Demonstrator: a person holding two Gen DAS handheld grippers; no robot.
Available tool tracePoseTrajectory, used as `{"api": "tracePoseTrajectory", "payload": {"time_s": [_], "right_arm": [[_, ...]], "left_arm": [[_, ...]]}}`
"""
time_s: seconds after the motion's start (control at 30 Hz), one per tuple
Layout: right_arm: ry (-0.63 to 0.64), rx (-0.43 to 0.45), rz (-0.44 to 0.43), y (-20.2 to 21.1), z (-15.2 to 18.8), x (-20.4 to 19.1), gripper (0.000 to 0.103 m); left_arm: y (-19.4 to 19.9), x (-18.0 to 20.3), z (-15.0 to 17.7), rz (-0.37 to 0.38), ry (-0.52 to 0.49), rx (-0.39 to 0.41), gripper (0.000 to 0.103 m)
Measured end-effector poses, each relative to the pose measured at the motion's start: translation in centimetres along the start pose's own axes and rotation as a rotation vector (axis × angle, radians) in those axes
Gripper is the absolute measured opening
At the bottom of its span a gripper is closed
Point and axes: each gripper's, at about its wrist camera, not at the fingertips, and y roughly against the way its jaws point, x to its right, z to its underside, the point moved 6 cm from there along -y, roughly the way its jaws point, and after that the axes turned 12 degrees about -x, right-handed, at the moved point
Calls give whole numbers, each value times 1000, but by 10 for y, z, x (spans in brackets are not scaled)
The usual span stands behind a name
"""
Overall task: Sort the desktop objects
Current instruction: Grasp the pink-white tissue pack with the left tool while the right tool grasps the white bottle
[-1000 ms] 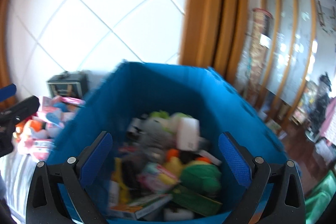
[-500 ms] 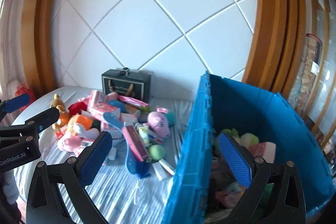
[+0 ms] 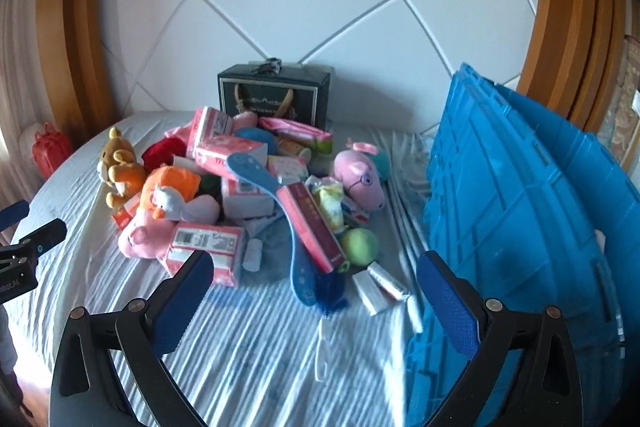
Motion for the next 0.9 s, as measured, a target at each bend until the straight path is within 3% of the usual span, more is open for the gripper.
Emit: {"api": "tracePoseTrajectory", "payload": {"time_s": [0.23,0.43,0.7,0.9], "right_arm": [[-18,-144,14,-62,14,5,103],[1,-227,18,-103,17,3,103],[6,-298,-14,-151,5,2,103],[-4,-336,-2,-174,4,10,103]], "left_arm": [[-67,8,13,44,-33,-150,91],[-111,25,2,82,-42,-235,91],[-172,79,-31,134,-101,-321,91],[-209,124,-40,97,-178,-365,91]]}}
